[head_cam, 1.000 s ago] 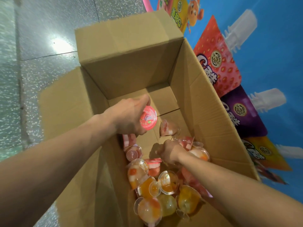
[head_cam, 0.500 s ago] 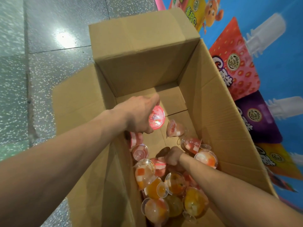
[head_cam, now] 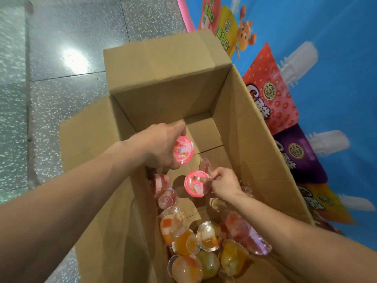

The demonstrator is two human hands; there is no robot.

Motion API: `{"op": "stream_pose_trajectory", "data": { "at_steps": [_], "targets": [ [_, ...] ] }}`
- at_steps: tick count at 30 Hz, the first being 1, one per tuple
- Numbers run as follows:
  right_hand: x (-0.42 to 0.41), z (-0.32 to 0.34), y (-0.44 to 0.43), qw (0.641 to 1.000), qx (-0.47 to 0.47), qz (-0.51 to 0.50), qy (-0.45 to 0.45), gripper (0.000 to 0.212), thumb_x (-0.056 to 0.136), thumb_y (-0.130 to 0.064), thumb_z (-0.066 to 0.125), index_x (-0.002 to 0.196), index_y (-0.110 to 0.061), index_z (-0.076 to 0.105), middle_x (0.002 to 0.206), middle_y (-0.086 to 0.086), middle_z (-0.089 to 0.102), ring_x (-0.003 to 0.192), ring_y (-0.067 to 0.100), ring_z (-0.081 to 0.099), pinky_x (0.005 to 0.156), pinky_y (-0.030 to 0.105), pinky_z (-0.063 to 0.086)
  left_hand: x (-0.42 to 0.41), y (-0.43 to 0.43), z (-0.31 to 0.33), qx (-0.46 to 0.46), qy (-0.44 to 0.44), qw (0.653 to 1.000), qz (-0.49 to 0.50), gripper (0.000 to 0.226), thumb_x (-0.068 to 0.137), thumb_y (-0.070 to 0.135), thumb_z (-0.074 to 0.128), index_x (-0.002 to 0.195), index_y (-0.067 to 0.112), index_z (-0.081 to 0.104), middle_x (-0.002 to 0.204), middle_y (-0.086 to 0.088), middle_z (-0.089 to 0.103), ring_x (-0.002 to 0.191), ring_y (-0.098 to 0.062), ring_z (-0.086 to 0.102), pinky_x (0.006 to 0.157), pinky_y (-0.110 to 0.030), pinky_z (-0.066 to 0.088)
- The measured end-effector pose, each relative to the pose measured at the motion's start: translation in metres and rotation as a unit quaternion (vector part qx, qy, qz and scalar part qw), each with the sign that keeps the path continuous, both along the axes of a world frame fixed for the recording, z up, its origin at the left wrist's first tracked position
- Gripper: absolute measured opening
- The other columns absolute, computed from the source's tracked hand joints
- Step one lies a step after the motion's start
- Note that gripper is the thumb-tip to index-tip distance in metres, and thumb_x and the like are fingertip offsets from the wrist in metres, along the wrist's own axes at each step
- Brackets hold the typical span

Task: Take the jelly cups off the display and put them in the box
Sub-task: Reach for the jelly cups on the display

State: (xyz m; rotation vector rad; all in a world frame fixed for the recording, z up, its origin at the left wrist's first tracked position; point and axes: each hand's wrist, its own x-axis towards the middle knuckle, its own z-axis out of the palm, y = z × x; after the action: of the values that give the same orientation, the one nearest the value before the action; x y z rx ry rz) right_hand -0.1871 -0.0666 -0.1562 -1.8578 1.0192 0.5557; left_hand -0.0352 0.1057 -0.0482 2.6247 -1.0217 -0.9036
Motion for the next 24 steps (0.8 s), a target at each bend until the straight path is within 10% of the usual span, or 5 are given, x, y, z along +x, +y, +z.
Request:
{"op": "stream_pose_trajectory", "data": {
  "at_steps": [7,12,17,24],
  "targets": [
    [0.004,0.134,-0.029,0.992,0.011,-0.073,-0.100,0.033,0.084,-0.034,0.081,0.078,-0.015,0.055,0.064,0.014,0.071,0.055,0.042,0.068,0.048,0.045,0.050,-0.010,0.006,0.086,-0.010,0.006,0.999,0.039,0.081,0.062,0.041,0.090,0.124,0.027,0.040,0.104,0.007,0.054,0.090,-0.019,0.052,0.075,-0.032,0.045],
    [-0.004,0.265,-0.034,0.985,-0.034,-0.088,-0.146,0.027,0.086,-0.028,0.080,0.079,-0.011,0.060,0.064,-0.002,0.069,0.050,0.005,0.067,0.044,0.021,0.052,-0.025,0.001,0.194,-0.060,0.012,0.997,0.046,0.074,0.064,0.041,0.088,0.122,0.028,0.043,0.104,0.010,0.055,0.096,-0.018,0.057,0.078,-0.032,0.047],
    [-0.030,0.383,-0.039,0.976,-0.037,-0.157,-0.144,0.030,0.076,-0.042,0.084,0.068,-0.023,0.062,0.065,0.004,0.071,0.064,0.026,0.071,0.063,0.057,0.058,-0.038,-0.015,0.320,-0.091,0.024,0.995,0.041,0.069,0.068,0.045,0.084,0.123,0.028,0.046,0.114,0.004,0.064,0.102,-0.021,0.062,0.078,-0.032,0.046],
    [-0.064,0.548,-0.066,0.963,-0.026,-0.214,-0.160,0.034,0.074,-0.046,0.083,0.068,-0.024,0.057,0.064,0.013,0.069,0.058,0.034,0.066,0.058,0.055,0.053,-0.049,-0.067,0.488,-0.107,0.003,0.994,-0.027,0.060,0.070,0.051,0.080,0.119,0.035,0.048,0.112,0.016,0.062,0.103,-0.011,0.061,0.074,-0.014,0.040]
  ]
}}
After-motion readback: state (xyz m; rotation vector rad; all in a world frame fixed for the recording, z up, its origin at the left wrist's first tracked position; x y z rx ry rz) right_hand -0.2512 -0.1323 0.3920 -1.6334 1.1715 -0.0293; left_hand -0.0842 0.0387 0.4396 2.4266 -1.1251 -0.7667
